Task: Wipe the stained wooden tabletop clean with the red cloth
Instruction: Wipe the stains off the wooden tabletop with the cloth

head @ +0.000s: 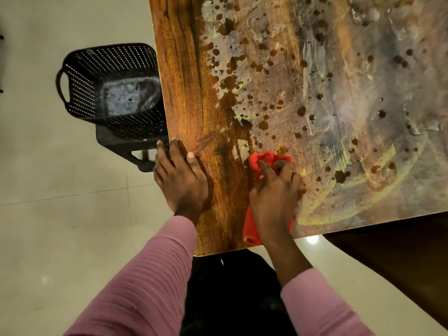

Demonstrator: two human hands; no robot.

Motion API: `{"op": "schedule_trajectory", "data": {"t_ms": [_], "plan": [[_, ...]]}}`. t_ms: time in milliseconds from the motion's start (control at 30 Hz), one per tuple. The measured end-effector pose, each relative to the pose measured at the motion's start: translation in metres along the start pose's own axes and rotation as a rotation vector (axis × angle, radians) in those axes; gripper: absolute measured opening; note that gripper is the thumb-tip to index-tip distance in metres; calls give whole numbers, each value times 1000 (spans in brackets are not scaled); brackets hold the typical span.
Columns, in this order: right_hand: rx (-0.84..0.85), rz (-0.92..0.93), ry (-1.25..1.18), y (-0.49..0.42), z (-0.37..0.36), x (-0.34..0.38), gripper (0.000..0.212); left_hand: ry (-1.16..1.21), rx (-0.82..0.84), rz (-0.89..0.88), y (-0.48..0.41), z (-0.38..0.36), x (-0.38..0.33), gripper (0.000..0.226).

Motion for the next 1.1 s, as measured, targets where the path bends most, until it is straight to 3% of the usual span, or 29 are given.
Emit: {"op": "schedule_trajectory", "data": {"t_ms": [67,267,333,433,500,600,733,800,1000,1100], "plan": [[-4,39,11,6,-6,22,50,1,10,7,0,-1,1,51],[203,448,5,25,-26,68,43,14,29,-2,0,-1,-1,50],[150,383,-7,11,-15,49,38,22,24,-3,0,0,-1,49],[1,11,-68,-24,0,5,34,15,31,10,1,0,-1,49],[-62,-98,-86,-32,0,6,33,3,40,3,-1,-1,-1,49],[-30,4,-86,-23,-11,42,34,-8,72,7,-1,-4,1,51],[105,352,-37,-6,-25,80,33,5,123,8,-1,-4,-2,54],[137,439,23,-13,-21,74,31,3,139,3,0,-4,-3,54],[-50,-109,-14,-58,-7,40,33,10,190,4,-1,-6,-4,55],[12,14,-32,-49,-18,76,34,33,208,12,-2,-6,-2,56]]}}
Point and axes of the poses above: each hand's wrist, its own y-axis away from the middle knuckle, its own z-axis out of the back of the hand, x = y × z, the point moved 8 cm from there along -y, towards the middle knuckle, and after that the axes turned 4 degrees about z, right-handed, at the moved point
